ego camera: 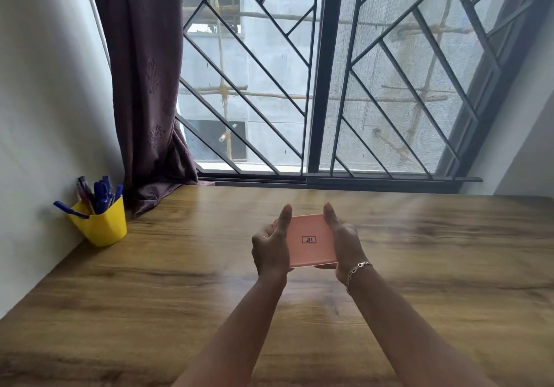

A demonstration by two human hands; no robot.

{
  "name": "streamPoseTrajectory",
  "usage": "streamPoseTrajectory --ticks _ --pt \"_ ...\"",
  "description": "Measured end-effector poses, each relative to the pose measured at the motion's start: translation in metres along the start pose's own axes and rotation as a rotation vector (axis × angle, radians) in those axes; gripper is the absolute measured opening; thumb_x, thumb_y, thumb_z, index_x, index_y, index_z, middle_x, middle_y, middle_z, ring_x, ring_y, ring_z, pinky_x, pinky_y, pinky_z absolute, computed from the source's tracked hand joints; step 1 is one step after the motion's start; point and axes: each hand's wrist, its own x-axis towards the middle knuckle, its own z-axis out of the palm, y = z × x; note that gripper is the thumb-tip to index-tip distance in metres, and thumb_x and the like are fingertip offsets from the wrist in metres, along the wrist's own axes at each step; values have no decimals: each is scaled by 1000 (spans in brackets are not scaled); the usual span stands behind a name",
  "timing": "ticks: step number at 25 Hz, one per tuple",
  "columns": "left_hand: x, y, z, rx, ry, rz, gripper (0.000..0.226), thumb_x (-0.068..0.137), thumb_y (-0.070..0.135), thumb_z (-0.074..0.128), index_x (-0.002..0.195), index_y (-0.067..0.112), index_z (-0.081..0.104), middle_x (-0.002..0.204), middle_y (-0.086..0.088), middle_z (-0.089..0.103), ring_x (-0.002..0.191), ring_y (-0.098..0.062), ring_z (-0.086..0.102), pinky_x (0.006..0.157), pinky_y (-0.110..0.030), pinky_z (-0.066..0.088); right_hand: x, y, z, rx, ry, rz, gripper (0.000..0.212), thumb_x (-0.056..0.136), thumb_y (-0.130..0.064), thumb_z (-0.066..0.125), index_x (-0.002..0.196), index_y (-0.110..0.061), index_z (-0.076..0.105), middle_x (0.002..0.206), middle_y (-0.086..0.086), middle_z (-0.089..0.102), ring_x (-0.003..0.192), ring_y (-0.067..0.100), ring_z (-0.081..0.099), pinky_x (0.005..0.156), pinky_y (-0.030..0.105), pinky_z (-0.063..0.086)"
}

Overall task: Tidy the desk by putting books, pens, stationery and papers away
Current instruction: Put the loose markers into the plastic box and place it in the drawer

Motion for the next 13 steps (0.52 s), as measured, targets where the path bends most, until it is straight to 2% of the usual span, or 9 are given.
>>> streamPoseTrajectory --ticks 4,7,10,13 --pt "-4 -1 -4 33 23 -5 42 77 61 59 73 19 58 74 -7 67 74 -30 68 68 -46 59 -5 1 2 -23 16 40 44 83 -56 54 93 -14 49 76 8 60 61 25 63 56 35 53" --pt "-4 -2 -12 69 -25 -53 43 79 63 55 78 21 58 78 -6 67 78 -29 67 68 -44 58 -11 0 5 -54 -28 114 42 84 -57 52 88 -16 51 74 6 61 63 23 61 66 39 52" --pt "-4 4 -24 50 -226 -128 45 85 61 48 97 19 59 89 -6 66 82 -24 64 73 -43 55 -17 -3 5 -69 -42 193 45 81 -61 51 85 -17 56 74 6 64 69 25 61 85 49 47" --pt "-11 8 -36 111 -387 -176 52 88 56 48 121 16 52 109 -9 63 97 -26 60 82 -46 53 -26 -5 2 -17 -68 224 47 85 -63 44 80 -19 57 77 6 65 74 25 61 94 53 41"
